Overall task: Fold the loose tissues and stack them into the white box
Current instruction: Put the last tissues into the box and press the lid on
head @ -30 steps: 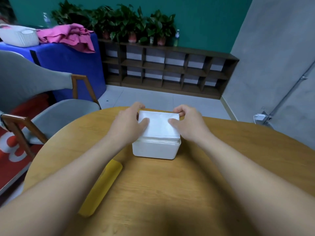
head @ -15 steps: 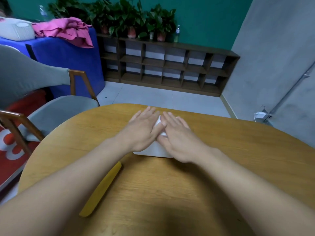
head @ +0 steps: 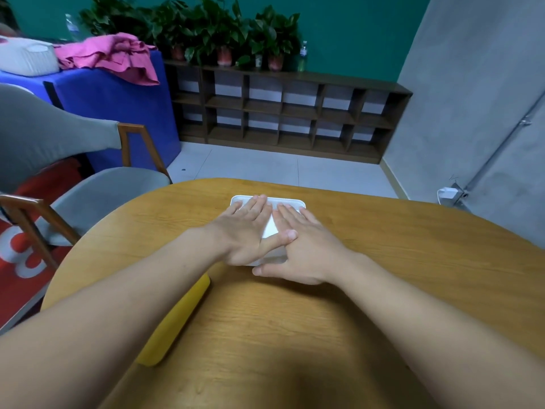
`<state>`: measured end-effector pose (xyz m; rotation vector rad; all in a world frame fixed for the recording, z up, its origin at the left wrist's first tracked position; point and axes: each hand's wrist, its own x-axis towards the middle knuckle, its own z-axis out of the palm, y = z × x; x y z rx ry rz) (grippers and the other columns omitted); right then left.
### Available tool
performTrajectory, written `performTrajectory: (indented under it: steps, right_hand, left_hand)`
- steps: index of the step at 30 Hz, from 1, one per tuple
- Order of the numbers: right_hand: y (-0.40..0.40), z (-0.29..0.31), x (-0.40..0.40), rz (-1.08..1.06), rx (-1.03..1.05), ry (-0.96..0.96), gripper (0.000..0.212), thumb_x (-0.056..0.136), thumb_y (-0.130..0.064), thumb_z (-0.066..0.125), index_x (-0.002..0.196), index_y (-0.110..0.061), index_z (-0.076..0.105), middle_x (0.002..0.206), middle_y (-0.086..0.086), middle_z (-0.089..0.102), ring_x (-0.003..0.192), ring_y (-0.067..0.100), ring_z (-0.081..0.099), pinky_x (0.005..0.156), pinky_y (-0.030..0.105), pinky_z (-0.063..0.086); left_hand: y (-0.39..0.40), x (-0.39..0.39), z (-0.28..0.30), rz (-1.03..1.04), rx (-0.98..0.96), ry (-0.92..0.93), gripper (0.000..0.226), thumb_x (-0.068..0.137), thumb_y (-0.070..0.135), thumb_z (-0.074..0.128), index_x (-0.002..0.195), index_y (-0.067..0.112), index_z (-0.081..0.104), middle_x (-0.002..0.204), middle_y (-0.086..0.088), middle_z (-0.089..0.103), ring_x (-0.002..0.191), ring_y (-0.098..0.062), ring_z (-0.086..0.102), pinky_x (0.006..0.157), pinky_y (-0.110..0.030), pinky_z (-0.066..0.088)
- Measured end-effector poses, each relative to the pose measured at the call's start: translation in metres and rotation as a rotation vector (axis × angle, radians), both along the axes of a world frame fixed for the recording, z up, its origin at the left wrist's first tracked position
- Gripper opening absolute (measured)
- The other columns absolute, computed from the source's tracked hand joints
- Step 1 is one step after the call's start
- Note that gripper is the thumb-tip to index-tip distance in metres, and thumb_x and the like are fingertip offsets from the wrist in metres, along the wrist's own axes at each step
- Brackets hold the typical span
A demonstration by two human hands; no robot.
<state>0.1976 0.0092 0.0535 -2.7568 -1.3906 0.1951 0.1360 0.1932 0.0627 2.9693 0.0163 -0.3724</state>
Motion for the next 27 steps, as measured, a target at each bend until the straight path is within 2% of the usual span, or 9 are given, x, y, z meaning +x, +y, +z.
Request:
performTrajectory:
  steps: [9, 14, 22, 27]
  right_hand:
    - [-0.027, 0.003, -0.014, -0.001, -0.025, -0.008, 0.133, 0.088, -0.093, 0.051, 0.173, -0.014, -0.015, 0.183, 0.001, -0.017, 0.168, 0.012, -0.02, 0.137, 0.038, -0.01]
    - [-0.065, -0.003, -0.033, 0.004, -0.028, -0.031, 0.136, 0.084, -0.096, 0.049, 0.173, -0.017, -0.018, 0.182, -0.001, -0.02, 0.166, 0.009, -0.024, 0.137, 0.039, -0.009]
    - [-0.113, -0.007, -0.075, -0.019, 0.001, -0.034, 0.137, 0.081, -0.099, 0.046, 0.173, -0.019, -0.017, 0.182, -0.004, -0.02, 0.165, 0.007, -0.026, 0.137, 0.038, -0.007]
    - [-0.116, -0.002, -0.081, -0.032, -0.003, -0.029, 0.138, 0.082, -0.098, 0.049, 0.173, -0.018, -0.017, 0.182, -0.004, -0.021, 0.165, 0.007, -0.027, 0.137, 0.039, -0.007]
  left_hand:
    - [-0.027, -0.011, 0.008, -0.018, 0.0, 0.09, 0.134, 0.071, 0.106, -0.006, 0.172, 0.02, -0.019, 0.178, 0.001, -0.031, 0.162, -0.011, -0.033, 0.137, -0.048, -0.011]
    - [-0.065, -0.031, 0.008, -0.051, 0.006, 0.084, 0.127, 0.082, 0.103, 0.003, 0.171, 0.017, -0.021, 0.178, -0.001, -0.031, 0.162, -0.012, -0.034, 0.137, -0.047, -0.012]
    - [-0.113, -0.073, 0.002, -0.059, -0.021, 0.054, 0.129, 0.081, 0.106, 0.006, 0.171, 0.018, -0.021, 0.177, 0.001, -0.033, 0.159, -0.011, -0.038, 0.135, -0.045, -0.016]
    - [-0.115, -0.081, 0.002, -0.057, -0.066, -0.017, 0.129, 0.082, 0.106, 0.009, 0.173, 0.018, -0.016, 0.179, 0.002, -0.028, 0.162, -0.009, -0.033, 0.136, -0.043, -0.014]
